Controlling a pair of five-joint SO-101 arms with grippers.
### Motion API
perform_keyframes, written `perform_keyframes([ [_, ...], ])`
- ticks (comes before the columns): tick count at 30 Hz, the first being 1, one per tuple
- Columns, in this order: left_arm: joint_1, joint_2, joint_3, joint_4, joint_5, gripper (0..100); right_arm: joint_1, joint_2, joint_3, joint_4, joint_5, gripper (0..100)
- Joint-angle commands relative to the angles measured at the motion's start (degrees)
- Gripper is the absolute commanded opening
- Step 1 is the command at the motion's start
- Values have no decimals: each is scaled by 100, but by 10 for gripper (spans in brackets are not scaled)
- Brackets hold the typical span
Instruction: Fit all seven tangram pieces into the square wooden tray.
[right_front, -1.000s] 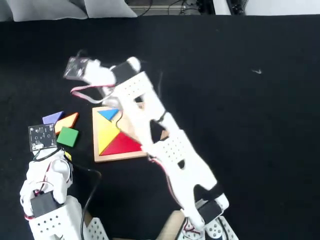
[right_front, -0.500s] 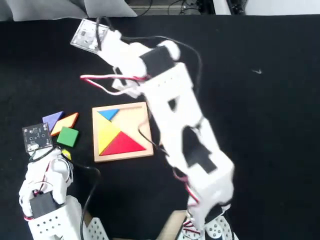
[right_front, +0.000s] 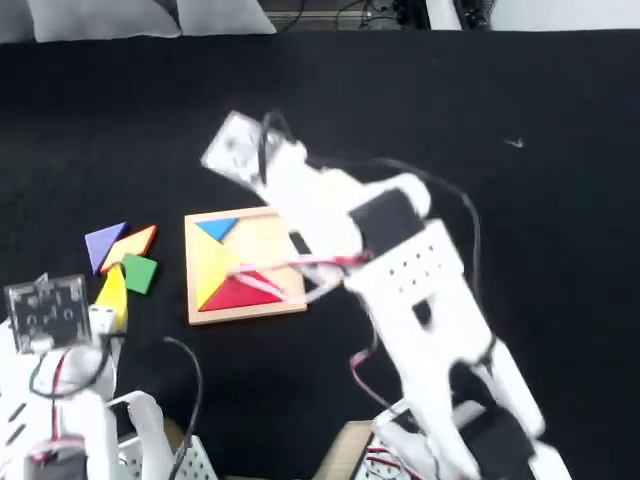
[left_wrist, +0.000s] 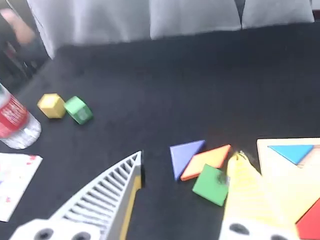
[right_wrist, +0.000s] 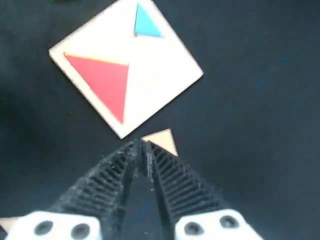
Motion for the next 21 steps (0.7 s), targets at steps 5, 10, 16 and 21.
perform_keyframes([
  [5,84,1574,-989,615,-264,267,79,-1798,3424,-2031,-70,11],
  [10,84,3613,-1244,308,-237,267,132,-1921,4488,-2725,-70,11],
  [16,391,5222,-1807,-79,-343,269,237,-1930,5156,-3578,-79,11],
  [21,1156,6321,-1991,-97,-1389,267,273,-1938,5578,-3930,-79,11],
])
